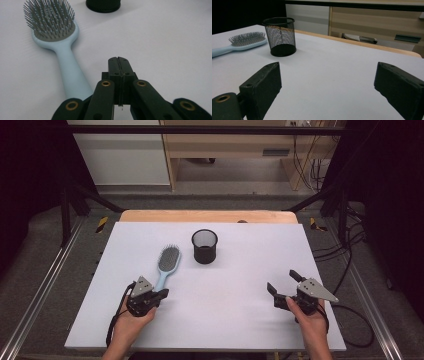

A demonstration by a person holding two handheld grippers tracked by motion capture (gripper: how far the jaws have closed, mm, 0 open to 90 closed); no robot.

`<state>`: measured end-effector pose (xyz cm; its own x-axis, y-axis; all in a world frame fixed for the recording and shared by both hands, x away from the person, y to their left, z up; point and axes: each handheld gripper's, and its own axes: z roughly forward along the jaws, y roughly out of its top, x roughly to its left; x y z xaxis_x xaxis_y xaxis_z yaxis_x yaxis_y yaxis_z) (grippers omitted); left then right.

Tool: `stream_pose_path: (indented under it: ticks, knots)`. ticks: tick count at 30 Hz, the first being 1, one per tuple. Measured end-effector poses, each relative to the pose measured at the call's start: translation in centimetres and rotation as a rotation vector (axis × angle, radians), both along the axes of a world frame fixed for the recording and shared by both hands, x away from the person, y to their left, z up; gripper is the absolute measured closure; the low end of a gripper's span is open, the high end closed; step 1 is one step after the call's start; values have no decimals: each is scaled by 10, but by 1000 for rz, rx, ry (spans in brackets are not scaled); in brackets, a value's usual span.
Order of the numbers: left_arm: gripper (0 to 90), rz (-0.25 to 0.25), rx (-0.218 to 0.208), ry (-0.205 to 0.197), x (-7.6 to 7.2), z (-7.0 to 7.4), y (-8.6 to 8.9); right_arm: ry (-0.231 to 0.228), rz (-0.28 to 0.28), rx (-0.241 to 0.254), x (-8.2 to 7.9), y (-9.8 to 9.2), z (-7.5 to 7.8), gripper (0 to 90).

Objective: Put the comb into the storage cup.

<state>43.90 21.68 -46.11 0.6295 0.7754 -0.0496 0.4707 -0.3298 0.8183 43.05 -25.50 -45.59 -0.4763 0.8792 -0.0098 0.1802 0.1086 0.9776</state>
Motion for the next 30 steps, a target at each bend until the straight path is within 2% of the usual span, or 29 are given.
stream_pose_path:
  ticks: [4,5,9,12,14,16,18,21,22,25,30]
  knots:
    - [900,1,31,36,-1,-7,-6,-3,23,-16,0,5,1,74]
    - [900,4,65,47,0,-11,-8,-6,26,-13,0,5,1,74]
    - [900,18,73,57,1,-12,-7,-3,28,-8,0,4,2,73]
    - [900,26,101,71,3,-15,-3,-2,29,-6,0,4,2,72]
    - [900,33,93,90,5,-18,1,0,26,0,0,4,2,72]
    - [900,50,111,85,5,-18,4,1,25,-5,1,3,2,72]
    - [900,71,93,93,6,-18,11,7,19,0,1,3,1,71]
    - [900,87,96,93,8,-16,21,2,20,-4,1,2,1,71]
    - [900,93,93,91,8,-15,24,5,17,12,1,2,2,71]
    - [900,110,75,96,10,-14,35,5,19,0,1,3,1,71]
    - [900,133,84,101,14,-15,47,13,14,3,1,2,0,67]
